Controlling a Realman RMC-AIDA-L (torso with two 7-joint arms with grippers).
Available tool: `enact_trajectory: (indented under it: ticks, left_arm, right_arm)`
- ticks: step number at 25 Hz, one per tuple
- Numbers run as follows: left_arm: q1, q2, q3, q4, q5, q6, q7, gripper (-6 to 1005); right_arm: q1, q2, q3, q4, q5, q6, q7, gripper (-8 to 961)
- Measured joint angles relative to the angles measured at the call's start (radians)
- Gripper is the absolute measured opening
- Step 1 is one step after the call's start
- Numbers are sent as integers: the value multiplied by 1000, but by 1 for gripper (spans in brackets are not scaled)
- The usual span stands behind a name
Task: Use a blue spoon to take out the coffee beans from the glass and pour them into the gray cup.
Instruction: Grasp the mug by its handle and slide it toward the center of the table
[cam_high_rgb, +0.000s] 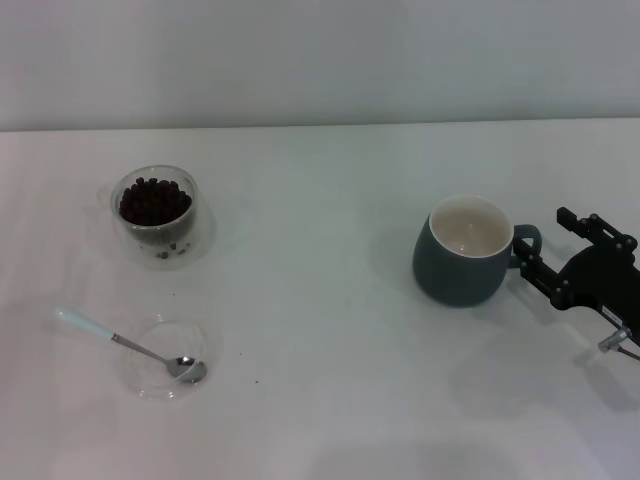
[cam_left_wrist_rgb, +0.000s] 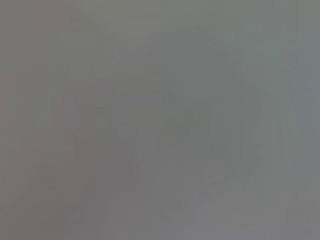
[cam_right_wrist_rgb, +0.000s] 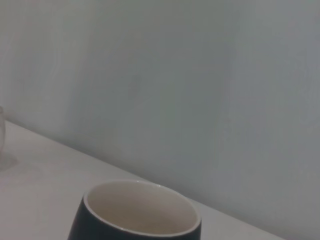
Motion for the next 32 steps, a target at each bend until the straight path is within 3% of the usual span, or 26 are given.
enact_trajectory:
  ticks: [22, 32]
  left_arm:
    - [-9, -3, 0, -6, 2, 9, -6, 862]
    - [-14, -3, 0, -1, 2, 9, -6, 861]
  right_arm:
    - [36, 1, 9, 3, 9, 104, -44, 678]
    - [36, 1, 2, 3, 6, 102, -51, 493]
